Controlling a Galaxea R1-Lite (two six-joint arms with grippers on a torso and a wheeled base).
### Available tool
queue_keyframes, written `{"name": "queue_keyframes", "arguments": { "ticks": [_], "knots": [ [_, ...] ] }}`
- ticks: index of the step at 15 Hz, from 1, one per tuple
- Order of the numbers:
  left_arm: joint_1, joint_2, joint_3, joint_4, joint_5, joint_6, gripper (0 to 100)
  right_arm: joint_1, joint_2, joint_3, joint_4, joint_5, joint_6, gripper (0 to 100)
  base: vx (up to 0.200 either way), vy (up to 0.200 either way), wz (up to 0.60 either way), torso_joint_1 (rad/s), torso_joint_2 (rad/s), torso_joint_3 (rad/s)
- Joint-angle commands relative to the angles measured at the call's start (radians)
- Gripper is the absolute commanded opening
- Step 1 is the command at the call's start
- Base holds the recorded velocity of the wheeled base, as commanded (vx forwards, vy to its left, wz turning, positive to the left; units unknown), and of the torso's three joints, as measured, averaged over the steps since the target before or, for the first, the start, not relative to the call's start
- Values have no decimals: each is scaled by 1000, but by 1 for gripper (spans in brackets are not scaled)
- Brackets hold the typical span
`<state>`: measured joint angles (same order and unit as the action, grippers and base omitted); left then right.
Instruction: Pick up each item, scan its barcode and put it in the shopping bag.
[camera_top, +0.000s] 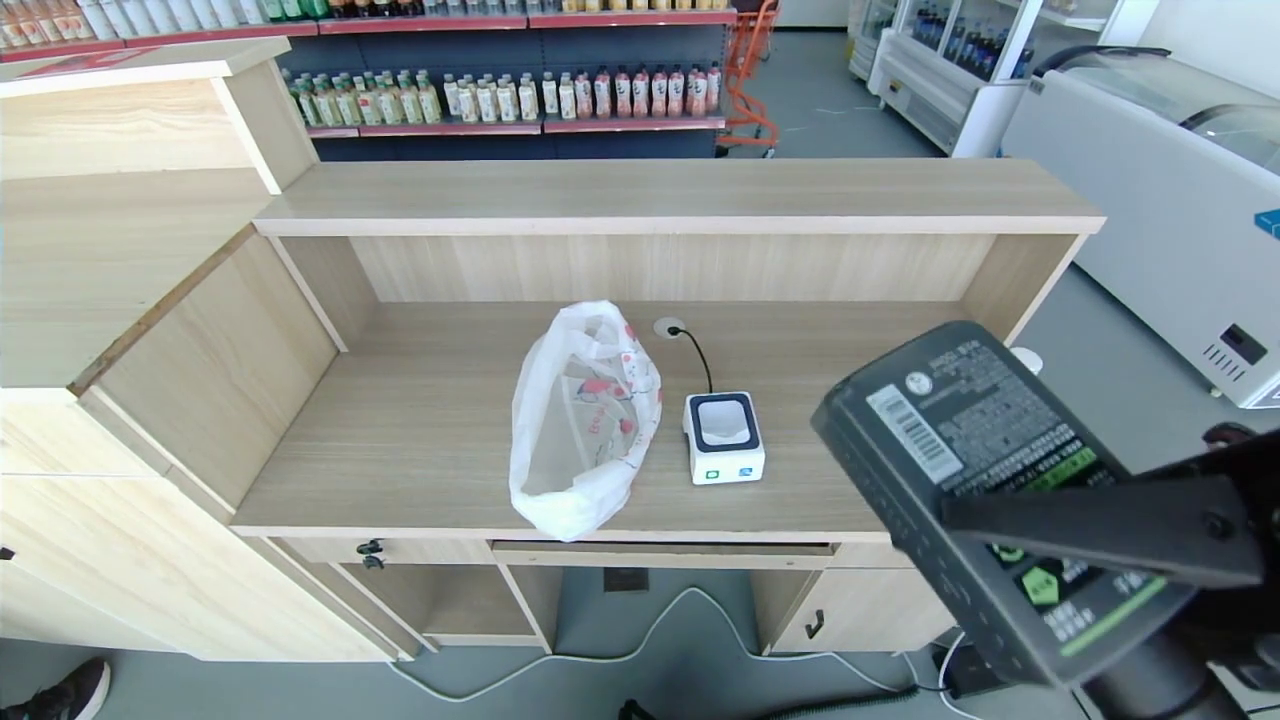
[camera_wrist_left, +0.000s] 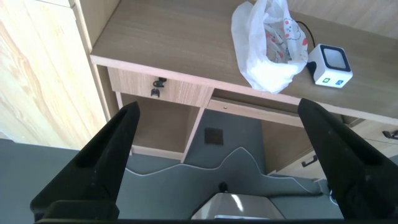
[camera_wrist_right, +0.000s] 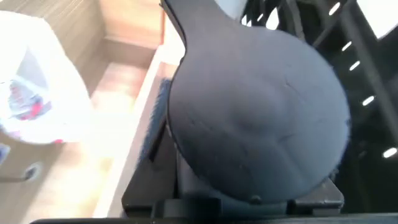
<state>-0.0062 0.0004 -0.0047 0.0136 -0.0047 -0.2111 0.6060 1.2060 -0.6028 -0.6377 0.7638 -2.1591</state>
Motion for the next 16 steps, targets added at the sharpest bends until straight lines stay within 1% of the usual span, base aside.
{"name": "queue_keyframes", "arguments": {
  "ticks": [1,2,3,4,5,6,7,9,10,11,13,16],
  "knots": [
    [0,0,0,0,0,-1,100,-308,-114,-8,113,-179,344,0,0,0,0,0,0,0],
    [0,0,0,0,0,-1,100,-462,-155,-14,112,-284,552,0,0,0,0,0,0,0],
    [0,0,0,0,0,-1,100,-588,-160,-11,113,-340,743,0,0,0,0,0,0,0],
    [0,0,0,0,0,-1,100,-687,-155,5,113,-340,891,0,0,0,0,0,0,0],
    [0,0,0,0,0,-1,100,-781,-152,21,113,-340,983,0,0,0,0,0,0,0],
    [0,0,0,0,0,-1,100,-838,-151,31,113,-342,1026,0,0,0,0,0,0,0],
    [0,0,0,0,0,-1,100,-859,-146,37,113,-342,1081,0,0,0,0,0,0,0],
    [0,0,0,0,0,-1,100,-865,-121,40,108,-342,1217,0,0,0,0,0,0,0],
    [0,0,0,0,0,-1,100,-873,-112,38,101,-345,1251,0,0,0,0,0,0,0],
    [0,0,0,0,0,-1,100,-881,-101,38,90,-350,1326,0,0,0,0,0,0,0],
    [0,0,0,0,0,-1,100,-881,-89,34,88,-371,1383,0,0,0,600,2,7,5],
    [0,0,0,0,0,-1,100,-839,26,-22,53,-486,1501,0,0,0,600,2,1,4]
  ]
}}
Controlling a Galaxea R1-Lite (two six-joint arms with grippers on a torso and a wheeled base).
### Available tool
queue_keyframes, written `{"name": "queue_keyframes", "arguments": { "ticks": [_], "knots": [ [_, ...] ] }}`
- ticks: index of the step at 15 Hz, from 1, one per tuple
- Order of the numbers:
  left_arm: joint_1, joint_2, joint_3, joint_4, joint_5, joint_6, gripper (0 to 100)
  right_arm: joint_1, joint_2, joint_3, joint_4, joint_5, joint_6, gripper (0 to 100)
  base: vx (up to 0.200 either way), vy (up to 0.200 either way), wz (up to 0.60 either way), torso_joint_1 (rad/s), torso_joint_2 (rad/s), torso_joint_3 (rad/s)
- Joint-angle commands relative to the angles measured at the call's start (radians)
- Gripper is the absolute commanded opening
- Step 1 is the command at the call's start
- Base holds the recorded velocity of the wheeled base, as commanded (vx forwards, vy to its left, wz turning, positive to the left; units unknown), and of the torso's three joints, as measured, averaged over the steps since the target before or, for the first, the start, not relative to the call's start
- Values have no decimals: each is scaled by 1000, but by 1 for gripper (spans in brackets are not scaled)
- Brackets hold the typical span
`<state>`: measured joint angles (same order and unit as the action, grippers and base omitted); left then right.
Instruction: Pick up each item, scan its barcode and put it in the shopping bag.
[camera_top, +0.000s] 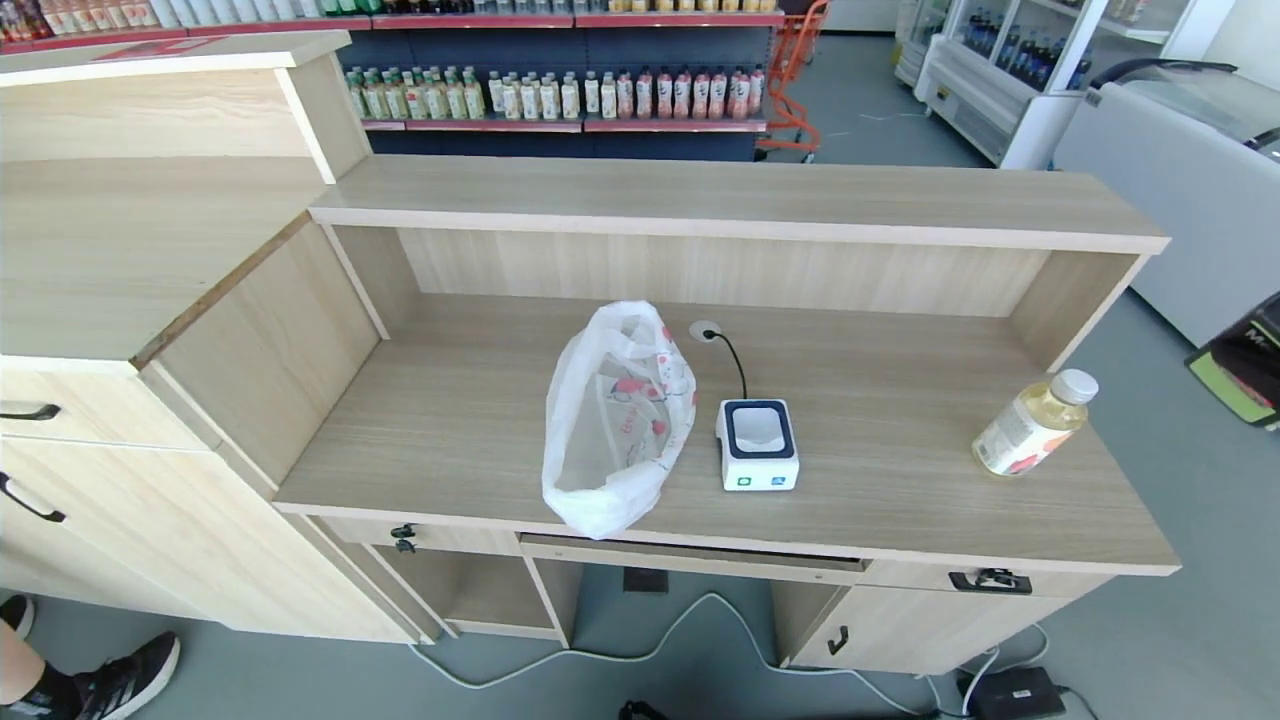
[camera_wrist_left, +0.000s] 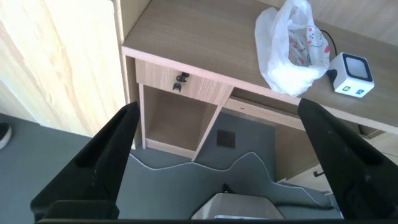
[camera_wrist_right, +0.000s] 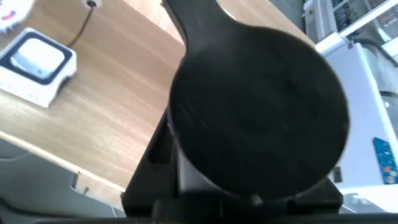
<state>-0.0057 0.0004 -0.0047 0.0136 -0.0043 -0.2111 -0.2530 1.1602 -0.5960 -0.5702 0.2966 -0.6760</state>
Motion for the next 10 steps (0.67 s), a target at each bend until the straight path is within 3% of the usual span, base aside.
{"name": "queue_keyframes", "arguments": {
  "ticks": [1,3,5,10],
  "knots": [
    [0,0,0,0,0,-1,100,95,174,-96,-16,-102,159,0,0,0,600,7,2,2],
    [0,0,0,0,0,-1,100,182,289,-173,-17,-99,386,0,0,0,0,0,0,0],
    [0,0,0,0,0,-1,100,261,415,-222,-48,-62,717,0,0,0,0,0,0,0],
    [0,0,0,0,0,-1,100,297,578,-206,-76,-53,921,0,0,0,0,0,0,0]
  ]
}}
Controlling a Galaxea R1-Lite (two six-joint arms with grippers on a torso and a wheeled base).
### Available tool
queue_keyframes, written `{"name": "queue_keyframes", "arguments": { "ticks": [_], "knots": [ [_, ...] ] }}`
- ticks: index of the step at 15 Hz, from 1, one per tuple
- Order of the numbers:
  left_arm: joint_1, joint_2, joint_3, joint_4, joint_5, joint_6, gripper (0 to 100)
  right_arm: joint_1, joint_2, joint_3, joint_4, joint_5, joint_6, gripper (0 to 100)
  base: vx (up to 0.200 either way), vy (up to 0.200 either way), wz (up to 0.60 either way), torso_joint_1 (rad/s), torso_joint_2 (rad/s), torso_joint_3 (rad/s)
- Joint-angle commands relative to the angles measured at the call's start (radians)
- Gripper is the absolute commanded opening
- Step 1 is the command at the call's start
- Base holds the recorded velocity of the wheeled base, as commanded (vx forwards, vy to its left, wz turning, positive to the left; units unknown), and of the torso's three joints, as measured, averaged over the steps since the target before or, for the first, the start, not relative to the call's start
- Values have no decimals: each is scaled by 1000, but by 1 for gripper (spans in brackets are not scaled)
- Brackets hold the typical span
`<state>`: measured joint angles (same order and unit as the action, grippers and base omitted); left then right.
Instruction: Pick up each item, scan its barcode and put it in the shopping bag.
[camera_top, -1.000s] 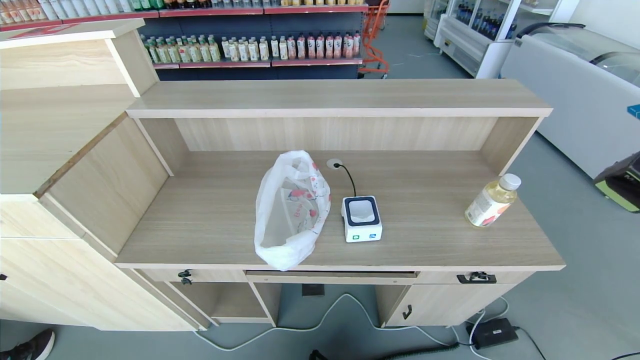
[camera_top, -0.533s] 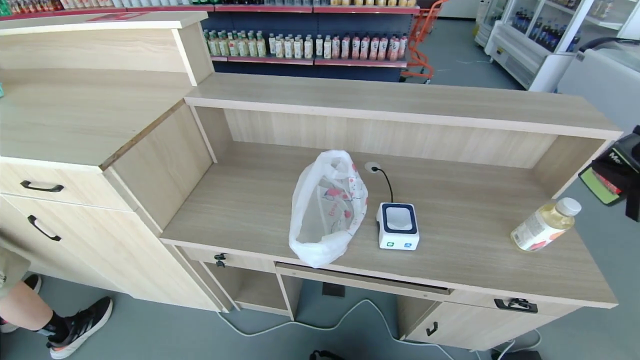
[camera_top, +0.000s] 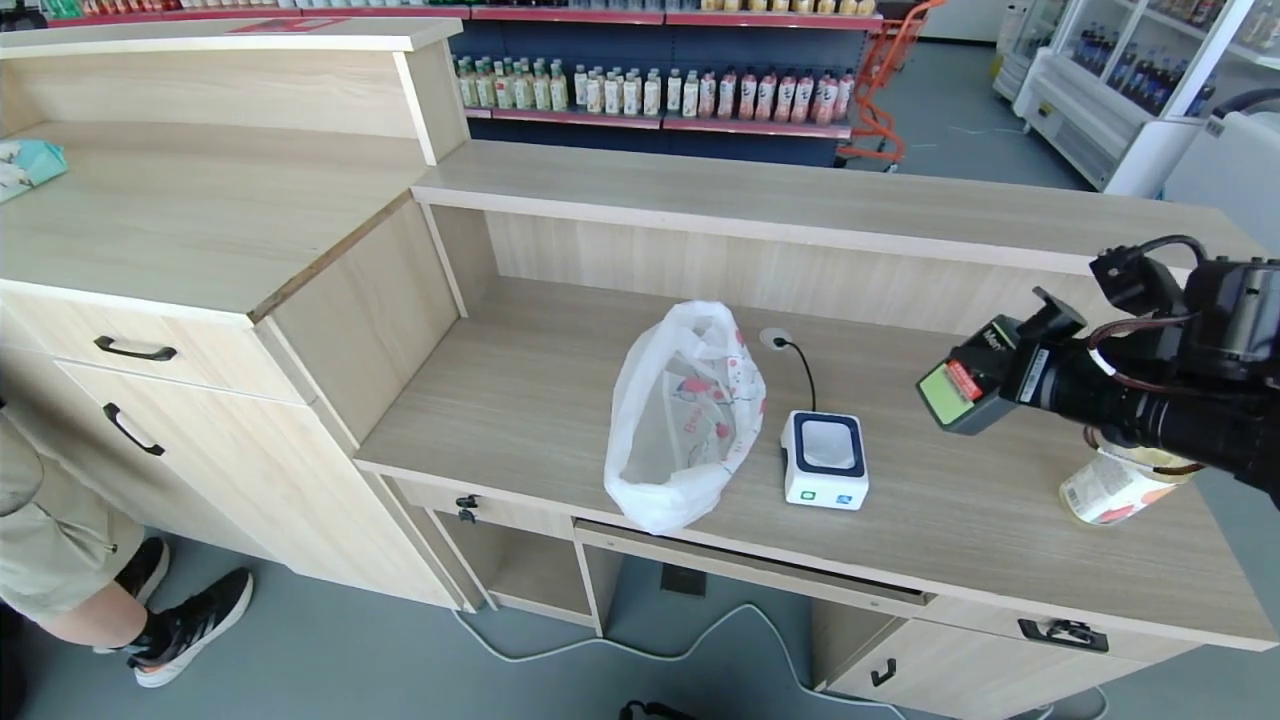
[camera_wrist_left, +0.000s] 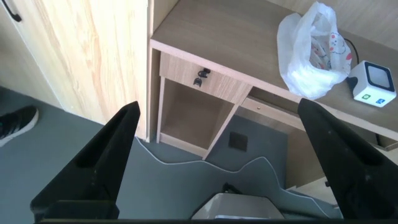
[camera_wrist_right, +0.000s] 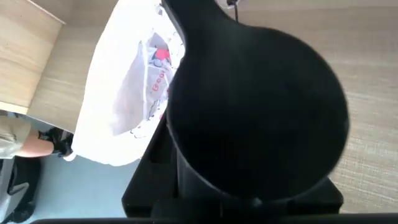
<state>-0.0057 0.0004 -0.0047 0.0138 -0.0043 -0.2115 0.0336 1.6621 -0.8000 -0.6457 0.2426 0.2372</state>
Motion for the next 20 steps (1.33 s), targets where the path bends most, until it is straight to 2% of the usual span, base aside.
{"name": "queue_keyframes", "arguments": {
  "ticks": [1,8,15,20],
  "knots": [
    [0,0,0,0,0,0,100,11,93,1,1,26,14,0,0,0,0,0,0,0],
    [0,0,0,0,0,0,100,54,205,-41,-38,52,2,0,0,0,0,0,0,0],
    [0,0,0,0,0,0,100,78,308,-70,-109,47,-138,0,0,0,0,0,0,0],
    [0,0,0,0,0,0,100,80,355,-113,-111,43,-162,0,0,0,0,0,0,0]
  ]
}}
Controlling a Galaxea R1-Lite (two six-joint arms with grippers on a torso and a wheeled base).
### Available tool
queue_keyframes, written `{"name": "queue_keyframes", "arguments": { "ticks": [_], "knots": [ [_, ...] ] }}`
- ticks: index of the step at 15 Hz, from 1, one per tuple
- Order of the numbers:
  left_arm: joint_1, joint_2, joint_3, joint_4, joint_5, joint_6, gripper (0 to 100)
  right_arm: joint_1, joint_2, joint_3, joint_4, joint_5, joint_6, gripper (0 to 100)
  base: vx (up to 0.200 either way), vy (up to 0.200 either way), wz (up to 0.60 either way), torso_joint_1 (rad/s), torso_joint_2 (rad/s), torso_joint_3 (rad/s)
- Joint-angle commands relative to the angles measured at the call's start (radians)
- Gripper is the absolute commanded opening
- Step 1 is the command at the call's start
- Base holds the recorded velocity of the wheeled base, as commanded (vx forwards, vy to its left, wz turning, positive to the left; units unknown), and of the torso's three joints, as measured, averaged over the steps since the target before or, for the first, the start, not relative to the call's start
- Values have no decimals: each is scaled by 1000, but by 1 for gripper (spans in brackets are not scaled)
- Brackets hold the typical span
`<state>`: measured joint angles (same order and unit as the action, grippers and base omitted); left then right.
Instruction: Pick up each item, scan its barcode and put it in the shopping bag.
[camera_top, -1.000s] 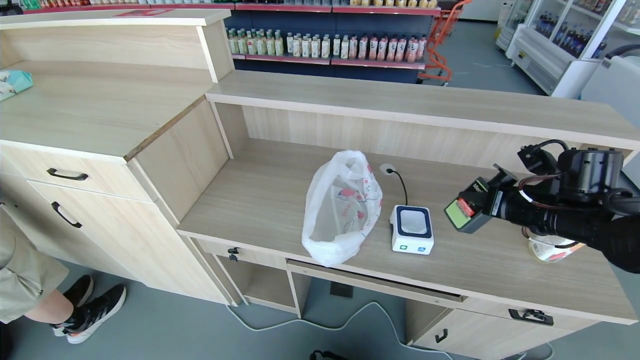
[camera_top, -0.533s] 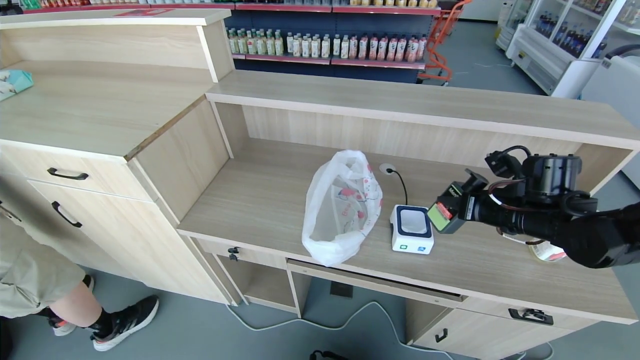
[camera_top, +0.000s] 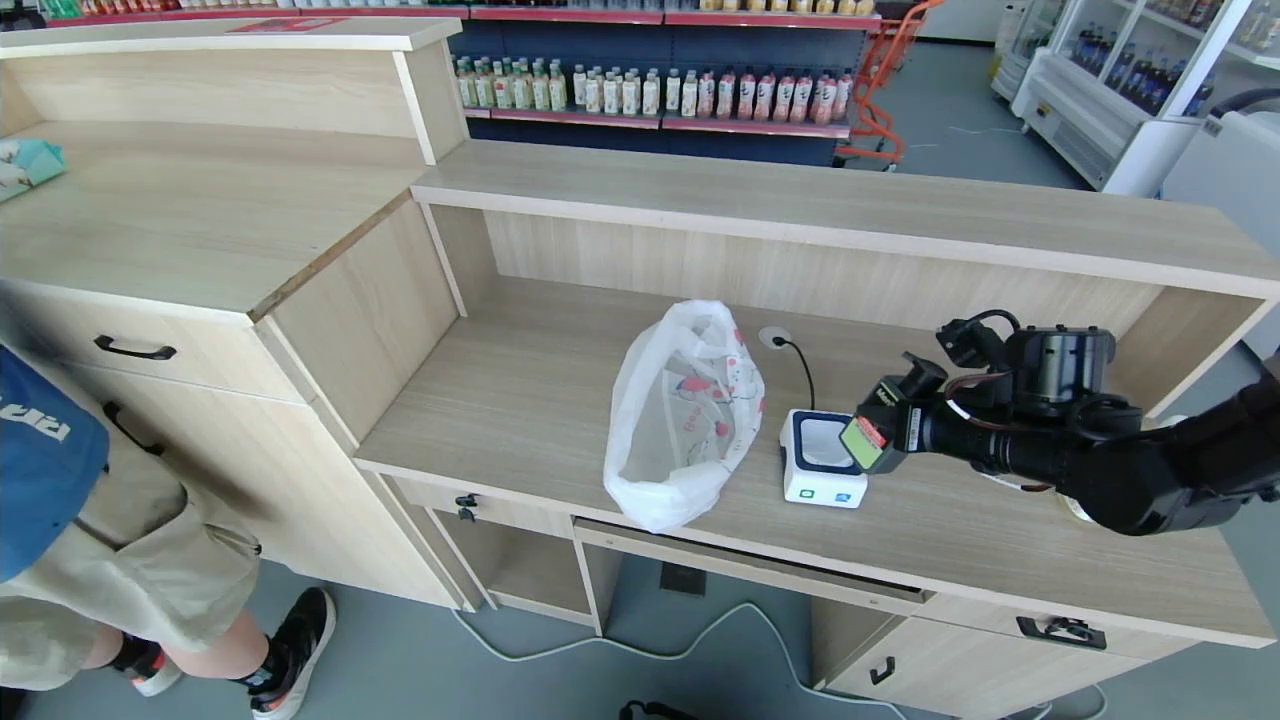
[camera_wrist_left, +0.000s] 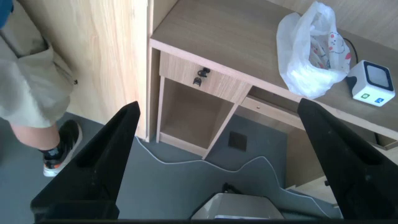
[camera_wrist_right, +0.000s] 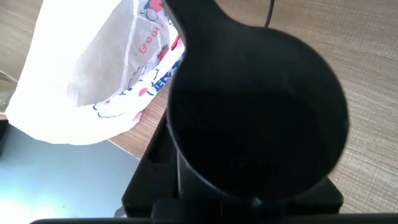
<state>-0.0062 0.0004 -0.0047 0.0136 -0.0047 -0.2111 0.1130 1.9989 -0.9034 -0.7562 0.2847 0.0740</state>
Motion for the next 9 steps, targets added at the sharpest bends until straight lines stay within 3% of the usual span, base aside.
{"name": "queue_keyframes", "arguments": {
  "ticks": [1,9],
  "knots": [
    [0,0,0,0,0,-1,100,1,32,-26,0,1,1,0,0,0,0,0,0,0],
    [0,0,0,0,0,-1,100,22,110,-117,1,10,10,0,0,0,0,0,0,0]
  ]
}}
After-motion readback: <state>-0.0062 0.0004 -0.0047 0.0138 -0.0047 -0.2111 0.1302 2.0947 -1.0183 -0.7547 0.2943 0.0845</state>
